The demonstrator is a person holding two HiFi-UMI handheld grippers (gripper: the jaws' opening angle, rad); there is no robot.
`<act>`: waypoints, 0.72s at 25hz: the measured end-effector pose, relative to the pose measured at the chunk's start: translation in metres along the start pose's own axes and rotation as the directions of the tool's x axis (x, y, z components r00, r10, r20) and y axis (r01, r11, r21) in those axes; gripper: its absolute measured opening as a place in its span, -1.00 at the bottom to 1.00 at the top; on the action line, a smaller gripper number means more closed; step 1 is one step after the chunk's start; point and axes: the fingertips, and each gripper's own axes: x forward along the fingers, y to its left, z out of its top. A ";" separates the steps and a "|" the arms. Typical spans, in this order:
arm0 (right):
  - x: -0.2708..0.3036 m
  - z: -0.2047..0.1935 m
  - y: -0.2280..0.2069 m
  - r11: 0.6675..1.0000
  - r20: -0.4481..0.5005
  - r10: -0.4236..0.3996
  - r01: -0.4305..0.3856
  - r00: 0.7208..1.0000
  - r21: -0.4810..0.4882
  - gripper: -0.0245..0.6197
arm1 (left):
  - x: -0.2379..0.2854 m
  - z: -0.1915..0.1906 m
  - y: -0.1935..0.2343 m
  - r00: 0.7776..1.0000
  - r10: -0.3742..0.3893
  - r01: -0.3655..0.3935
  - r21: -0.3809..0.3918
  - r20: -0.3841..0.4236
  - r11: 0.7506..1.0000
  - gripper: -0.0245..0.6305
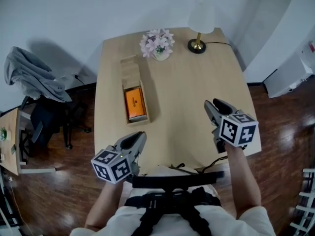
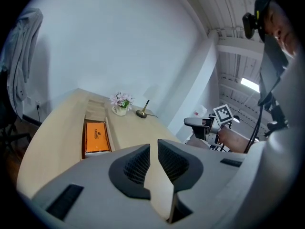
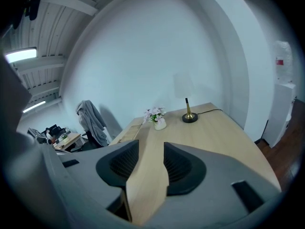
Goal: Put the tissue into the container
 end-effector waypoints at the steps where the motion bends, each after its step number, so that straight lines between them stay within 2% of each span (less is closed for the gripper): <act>1: -0.005 -0.001 0.000 1.000 0.003 -0.002 0.002 1.000 -0.002 -0.47 | -0.001 0.000 -0.002 1.000 0.002 -0.002 0.001 0.002 1.000 -0.77; 10: -0.043 -0.007 0.010 1.000 0.026 -0.016 0.016 1.000 -0.026 -0.50 | -0.019 -0.002 -0.018 1.000 0.009 -0.009 0.017 0.015 1.000 -0.77; 18: -0.055 -0.021 0.014 0.998 -0.012 -0.031 0.030 0.999 -0.064 -0.54 | -0.030 -0.001 -0.018 1.000 0.019 -0.019 0.014 0.019 1.000 -0.77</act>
